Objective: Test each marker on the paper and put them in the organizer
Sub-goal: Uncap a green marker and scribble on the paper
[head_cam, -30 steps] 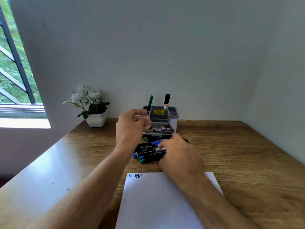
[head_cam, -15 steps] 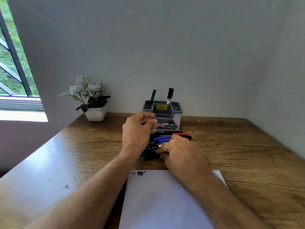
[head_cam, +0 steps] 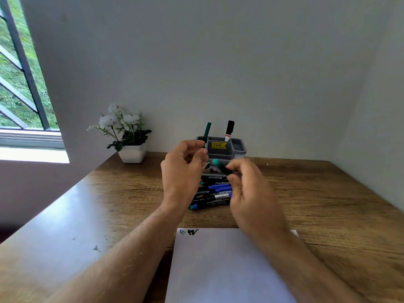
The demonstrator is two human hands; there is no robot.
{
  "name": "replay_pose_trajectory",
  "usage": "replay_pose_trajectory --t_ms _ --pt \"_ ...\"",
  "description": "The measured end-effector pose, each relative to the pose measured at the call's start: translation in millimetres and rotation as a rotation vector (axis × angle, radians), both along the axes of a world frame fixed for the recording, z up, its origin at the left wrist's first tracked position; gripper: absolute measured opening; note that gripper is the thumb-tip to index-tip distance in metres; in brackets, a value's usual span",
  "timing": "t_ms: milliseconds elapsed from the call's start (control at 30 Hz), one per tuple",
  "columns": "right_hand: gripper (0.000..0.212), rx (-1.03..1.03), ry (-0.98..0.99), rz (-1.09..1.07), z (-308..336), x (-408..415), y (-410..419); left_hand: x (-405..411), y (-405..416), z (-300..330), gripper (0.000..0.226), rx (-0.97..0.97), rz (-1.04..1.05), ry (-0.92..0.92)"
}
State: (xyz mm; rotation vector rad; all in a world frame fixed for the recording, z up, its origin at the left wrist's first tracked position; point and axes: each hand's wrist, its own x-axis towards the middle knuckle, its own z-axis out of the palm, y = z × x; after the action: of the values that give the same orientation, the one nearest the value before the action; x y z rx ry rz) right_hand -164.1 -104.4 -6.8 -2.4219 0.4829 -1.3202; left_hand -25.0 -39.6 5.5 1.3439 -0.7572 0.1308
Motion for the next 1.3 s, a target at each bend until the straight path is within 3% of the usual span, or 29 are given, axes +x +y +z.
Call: replay_pose_trajectory --t_ms 133,233,333,433,533,700,833,1000,1300 --pt "0.009 0.321 -0.301 0.147 7 0 -1 -3 -1 1 0.023 0.068 -0.091 0.031" --pt "0.007 0.488 -0.422 0.271 14 -2 1 -5 -1 1 0.019 0.12 -0.17 0.081" --pt "0.003 0.538 -0.439 0.32 17 -4 4 -5 -1 3 0.016 0.027 -0.317 0.336" --pt "0.012 0.558 -0.446 0.279 18 -5 5 -4 2 8 0.015 -0.172 -0.521 0.646" --pt "0.019 0.56 -0.404 0.189 15 -4 1 1 5 9 0.016 -0.298 -0.586 0.745" --pt "0.023 0.355 -0.039 -0.008 6 -2 -2 2 4 9 0.027 -0.348 -0.553 0.738" --pt "0.025 0.31 0.075 -0.035 4 -1 -2 0 4 10 0.023 -0.279 -0.576 0.646" --pt "0.023 0.222 0.104 -0.042 6 -1 0 -12 3 12 0.017 -0.175 -0.65 0.515" --pt "0.039 0.156 0.051 -0.069 10 -5 -1 -14 7 16 0.023 -0.202 -0.774 0.511"
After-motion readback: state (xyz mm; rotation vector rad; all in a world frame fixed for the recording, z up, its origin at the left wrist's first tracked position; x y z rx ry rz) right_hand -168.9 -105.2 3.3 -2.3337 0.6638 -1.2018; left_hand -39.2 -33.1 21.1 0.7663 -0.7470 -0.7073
